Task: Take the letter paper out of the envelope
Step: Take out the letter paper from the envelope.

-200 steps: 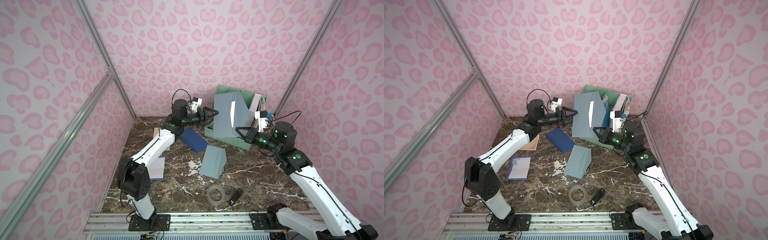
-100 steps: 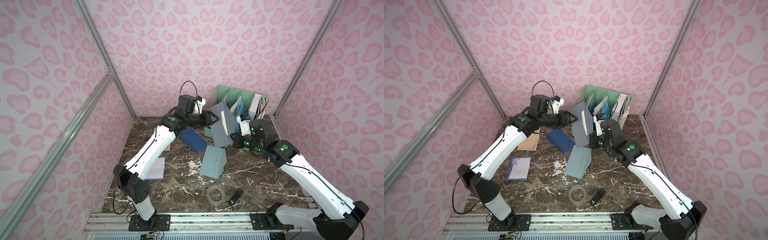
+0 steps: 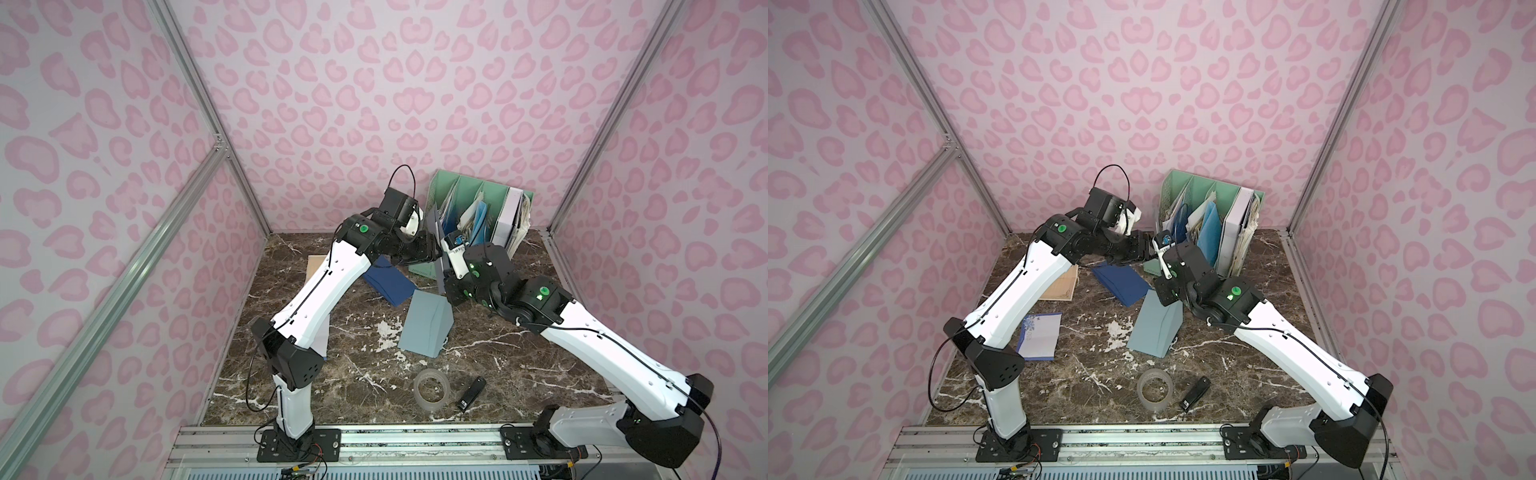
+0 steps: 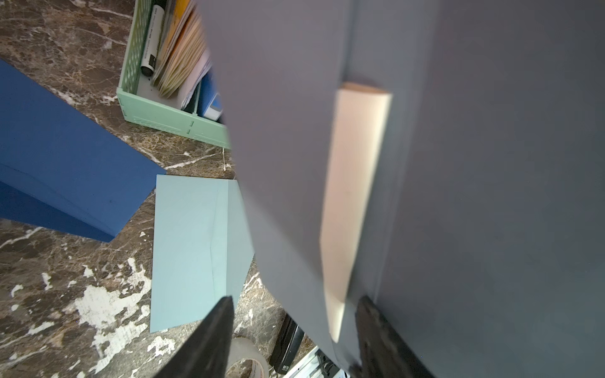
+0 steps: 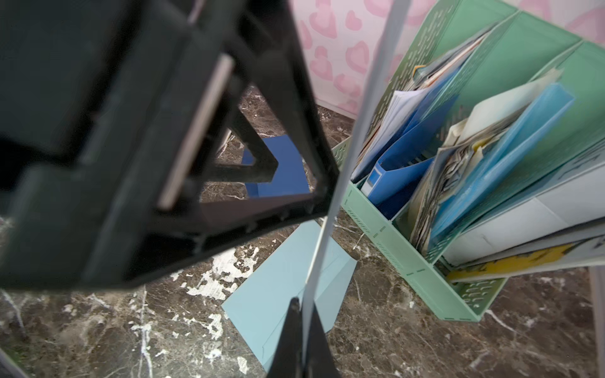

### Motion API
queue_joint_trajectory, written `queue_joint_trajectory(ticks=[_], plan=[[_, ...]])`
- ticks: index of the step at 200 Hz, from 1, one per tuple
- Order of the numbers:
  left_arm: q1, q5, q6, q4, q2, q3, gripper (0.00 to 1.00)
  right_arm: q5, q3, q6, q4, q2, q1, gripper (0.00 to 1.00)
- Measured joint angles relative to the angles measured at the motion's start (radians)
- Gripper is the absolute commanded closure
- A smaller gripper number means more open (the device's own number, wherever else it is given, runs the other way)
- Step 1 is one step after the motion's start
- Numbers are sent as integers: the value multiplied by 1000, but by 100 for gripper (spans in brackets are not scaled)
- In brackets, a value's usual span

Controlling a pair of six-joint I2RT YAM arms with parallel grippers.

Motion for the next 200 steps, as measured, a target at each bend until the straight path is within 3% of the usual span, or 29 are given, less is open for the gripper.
queue_joint_trajectory(ticks=[38,71,128,200], plan=[[-1,-13,0,-28,6,5,39,103,-7,-83,-4,8,77,100],[-2,-26,0,-19,-14,-13,38,106,-52,-112,31,-22,82,100],[-2,-24,8,5,-28,-17,35,-95,-68,-114,65,-37,-33,100],[0,-57,24,13,-18,-8,37,-186,-67,-111,51,-42,-8,100]])
